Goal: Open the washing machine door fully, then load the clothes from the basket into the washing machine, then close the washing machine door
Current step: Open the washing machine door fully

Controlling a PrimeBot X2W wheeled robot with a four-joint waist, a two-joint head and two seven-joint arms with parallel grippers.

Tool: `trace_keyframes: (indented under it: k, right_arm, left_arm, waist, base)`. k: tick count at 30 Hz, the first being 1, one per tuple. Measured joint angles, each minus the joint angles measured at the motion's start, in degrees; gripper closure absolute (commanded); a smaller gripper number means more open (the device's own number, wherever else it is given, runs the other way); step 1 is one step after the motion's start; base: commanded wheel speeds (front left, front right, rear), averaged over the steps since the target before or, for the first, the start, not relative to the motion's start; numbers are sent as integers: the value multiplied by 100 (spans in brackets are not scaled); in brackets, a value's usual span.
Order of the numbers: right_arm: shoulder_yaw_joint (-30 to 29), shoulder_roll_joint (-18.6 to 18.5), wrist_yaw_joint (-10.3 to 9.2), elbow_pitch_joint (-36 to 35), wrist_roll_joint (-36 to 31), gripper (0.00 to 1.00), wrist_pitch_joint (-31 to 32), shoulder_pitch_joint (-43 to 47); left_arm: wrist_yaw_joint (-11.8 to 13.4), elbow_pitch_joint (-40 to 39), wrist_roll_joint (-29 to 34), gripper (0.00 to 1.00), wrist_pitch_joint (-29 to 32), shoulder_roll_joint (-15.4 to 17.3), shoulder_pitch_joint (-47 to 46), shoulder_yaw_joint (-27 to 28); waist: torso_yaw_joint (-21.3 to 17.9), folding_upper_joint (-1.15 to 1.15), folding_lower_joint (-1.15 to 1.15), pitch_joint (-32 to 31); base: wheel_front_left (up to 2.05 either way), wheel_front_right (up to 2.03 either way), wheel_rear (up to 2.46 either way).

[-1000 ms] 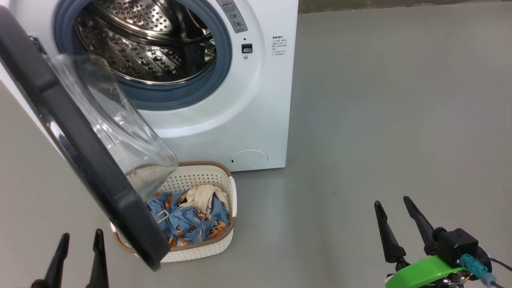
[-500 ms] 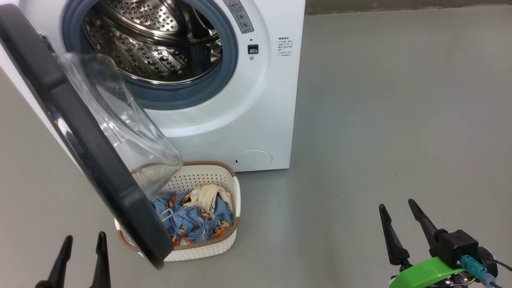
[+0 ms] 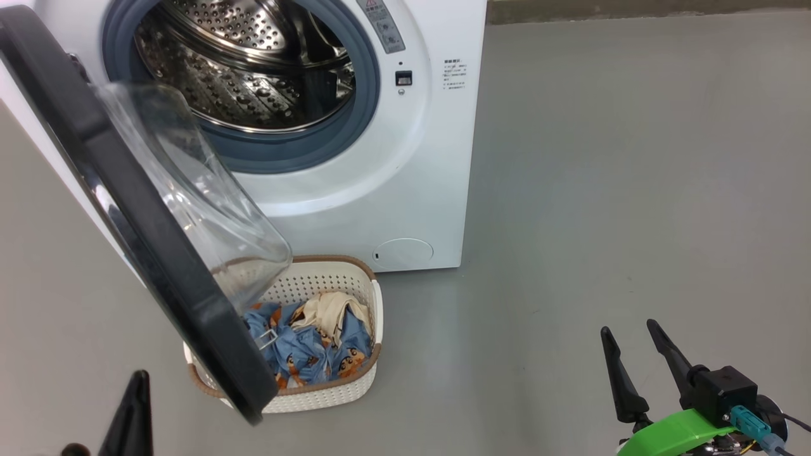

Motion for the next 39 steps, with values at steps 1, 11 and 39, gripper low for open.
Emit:
trace_keyframes:
  k: [1,11,39]
  right_arm:
    - [-1,0,0,5,0,0,0,0]
    - [37,2,0,71,2,0,0,0]
    - [298,3,0,331,113,0,0,1]
  left_arm:
    - [0,-58,16,100,0,-5,0,32]
    - [0,-2029,107,100,-2,25,-476,516]
    - [0,-2699,138,100,-25,580,-721,-2794]
  waist:
    - [6,0,0,0]
    - [51,0,0,45]
    - [51,0,0,-12]
  base:
    - [0,0,0]
    - [0,0,0]
    - [0,0,0]
